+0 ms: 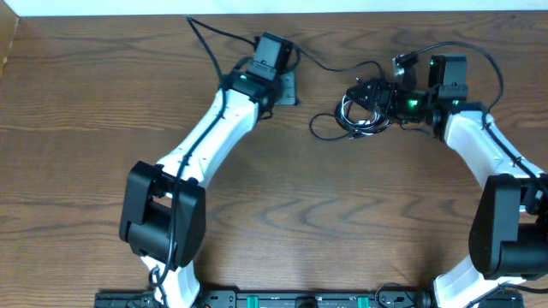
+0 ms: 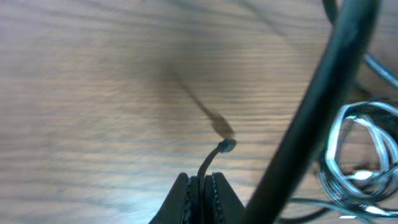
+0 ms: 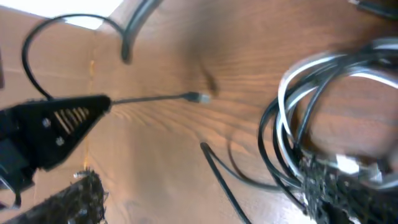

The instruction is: Untangle cables

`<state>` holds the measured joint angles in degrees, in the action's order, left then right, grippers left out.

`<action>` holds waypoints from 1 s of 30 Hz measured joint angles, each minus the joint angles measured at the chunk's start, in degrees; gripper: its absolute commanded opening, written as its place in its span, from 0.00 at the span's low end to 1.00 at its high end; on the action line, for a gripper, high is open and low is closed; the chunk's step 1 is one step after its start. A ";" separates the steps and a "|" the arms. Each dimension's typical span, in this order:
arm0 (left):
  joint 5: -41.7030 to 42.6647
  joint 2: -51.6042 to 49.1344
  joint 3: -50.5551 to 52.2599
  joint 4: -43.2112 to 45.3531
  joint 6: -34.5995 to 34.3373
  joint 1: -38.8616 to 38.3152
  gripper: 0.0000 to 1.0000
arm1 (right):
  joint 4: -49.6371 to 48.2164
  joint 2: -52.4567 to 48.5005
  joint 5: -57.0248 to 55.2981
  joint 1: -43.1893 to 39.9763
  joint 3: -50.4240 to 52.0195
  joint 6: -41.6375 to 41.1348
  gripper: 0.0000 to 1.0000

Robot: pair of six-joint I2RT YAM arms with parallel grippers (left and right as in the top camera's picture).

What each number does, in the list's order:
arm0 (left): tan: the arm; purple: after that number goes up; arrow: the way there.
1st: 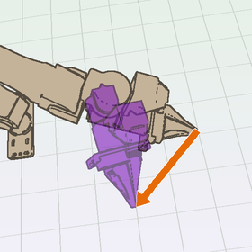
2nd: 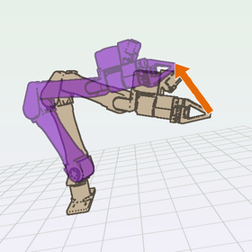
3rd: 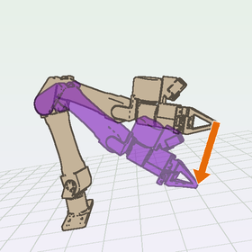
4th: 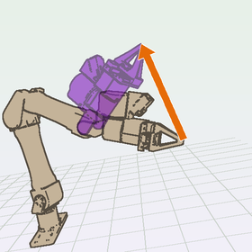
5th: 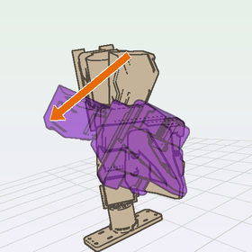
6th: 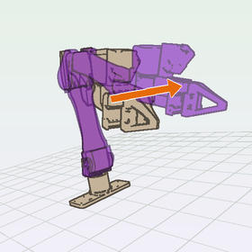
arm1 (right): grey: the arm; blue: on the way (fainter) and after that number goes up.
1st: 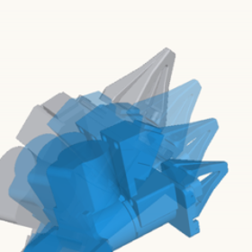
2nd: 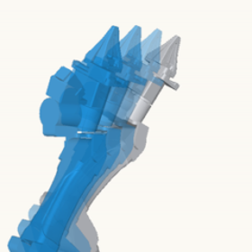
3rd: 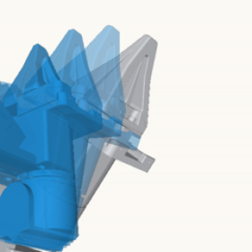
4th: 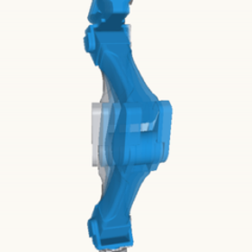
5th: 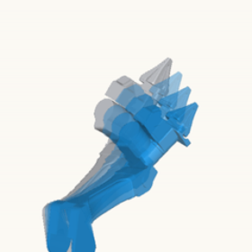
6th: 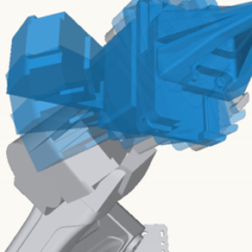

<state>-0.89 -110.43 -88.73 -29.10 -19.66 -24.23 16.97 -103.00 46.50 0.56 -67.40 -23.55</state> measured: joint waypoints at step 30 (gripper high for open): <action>22.40 -0.66 0.94 -6.71 -11.10 -2.08 0.75 | 13.88 0.90 -32.06 1.40 -4.46 13.55 0.89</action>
<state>21.52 -111.09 -87.79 -35.81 -30.76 -26.30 30.85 -102.10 14.44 1.96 -71.85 -10.00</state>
